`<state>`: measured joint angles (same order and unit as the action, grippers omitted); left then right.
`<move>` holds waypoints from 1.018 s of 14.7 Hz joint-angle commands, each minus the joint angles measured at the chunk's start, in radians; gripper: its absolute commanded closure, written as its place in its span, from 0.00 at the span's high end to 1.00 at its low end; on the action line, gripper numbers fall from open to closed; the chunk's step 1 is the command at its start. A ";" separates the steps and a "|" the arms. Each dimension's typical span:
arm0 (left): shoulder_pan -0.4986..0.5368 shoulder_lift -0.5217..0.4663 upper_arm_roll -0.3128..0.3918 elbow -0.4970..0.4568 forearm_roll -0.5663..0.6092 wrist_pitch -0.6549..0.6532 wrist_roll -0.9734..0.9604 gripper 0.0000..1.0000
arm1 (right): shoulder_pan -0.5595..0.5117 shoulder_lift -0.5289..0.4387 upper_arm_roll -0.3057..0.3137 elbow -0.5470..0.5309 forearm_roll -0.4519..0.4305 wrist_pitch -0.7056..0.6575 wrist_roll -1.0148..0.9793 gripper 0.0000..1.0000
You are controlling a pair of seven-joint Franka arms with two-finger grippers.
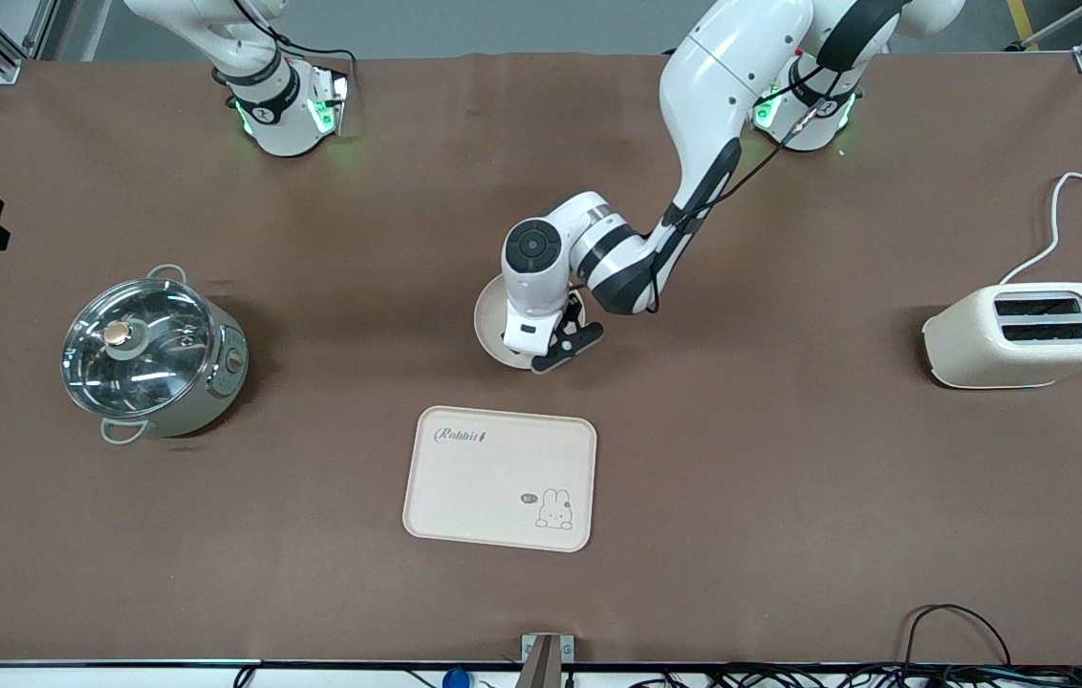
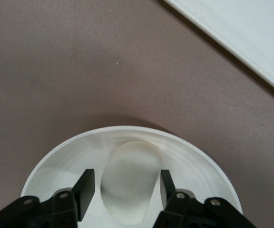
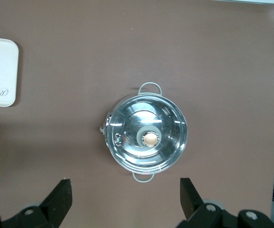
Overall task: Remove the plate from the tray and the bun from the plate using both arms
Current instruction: 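Grasp the white bun on the plate with the left gripper and lift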
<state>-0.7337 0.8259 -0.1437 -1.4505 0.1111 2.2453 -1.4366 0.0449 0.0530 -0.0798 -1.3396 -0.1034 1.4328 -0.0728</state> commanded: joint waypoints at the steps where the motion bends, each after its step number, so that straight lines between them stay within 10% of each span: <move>1: -0.006 0.001 0.001 0.010 0.018 0.007 -0.015 0.23 | 0.069 -0.018 -0.075 -0.012 0.008 -0.008 -0.013 1.00; 15: 0.144 -0.229 0.013 0.015 0.064 -0.214 0.037 0.13 | -0.008 -0.022 -0.063 -0.024 0.160 -0.017 -0.047 1.00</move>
<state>-0.6643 0.6359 -0.1242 -1.4142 0.1476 2.0418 -1.4440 0.0507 0.0529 -0.1585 -1.3471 0.0432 1.4189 -0.1100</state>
